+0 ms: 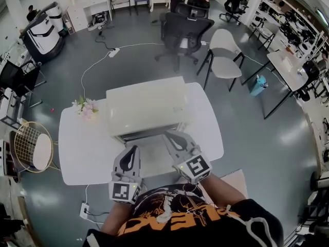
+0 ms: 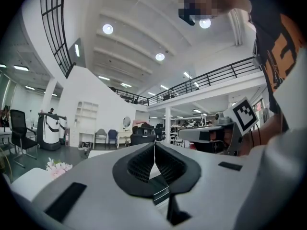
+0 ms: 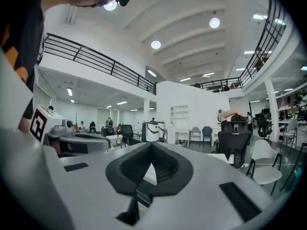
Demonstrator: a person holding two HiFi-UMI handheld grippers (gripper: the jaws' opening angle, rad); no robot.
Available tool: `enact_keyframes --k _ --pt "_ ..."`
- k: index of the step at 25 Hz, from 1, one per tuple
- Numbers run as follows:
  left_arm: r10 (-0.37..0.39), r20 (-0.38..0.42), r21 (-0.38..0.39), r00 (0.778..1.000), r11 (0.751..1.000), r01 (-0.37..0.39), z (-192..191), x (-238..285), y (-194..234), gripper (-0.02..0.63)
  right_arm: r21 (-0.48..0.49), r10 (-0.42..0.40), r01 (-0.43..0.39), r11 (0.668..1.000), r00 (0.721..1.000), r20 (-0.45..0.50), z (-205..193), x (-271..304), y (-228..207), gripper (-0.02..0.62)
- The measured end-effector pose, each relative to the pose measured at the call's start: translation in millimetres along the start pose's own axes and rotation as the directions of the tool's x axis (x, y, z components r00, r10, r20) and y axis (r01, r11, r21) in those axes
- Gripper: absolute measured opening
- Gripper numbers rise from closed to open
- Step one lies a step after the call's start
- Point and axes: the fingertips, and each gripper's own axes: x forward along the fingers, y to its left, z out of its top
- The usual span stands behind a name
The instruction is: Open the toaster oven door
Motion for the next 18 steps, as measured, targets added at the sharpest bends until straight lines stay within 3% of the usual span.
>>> enact_keyframes --k 4,18 --pt "-0.017 0.009 -0.002 1.0 1.0 0.017 7.4 7.0 -5.9 0.026 0.02 0.007 -0.008 1.0 0.999 0.042 13.4 -5.7 -0.4 0.014" --pt "-0.034 0.017 -0.003 0.999 0.999 0.035 21.2 15.2 -20.7 0.026 0.05 0.008 -0.01 0.999 0.999 0.034 12.5 -21.3 -12.7 0.014"
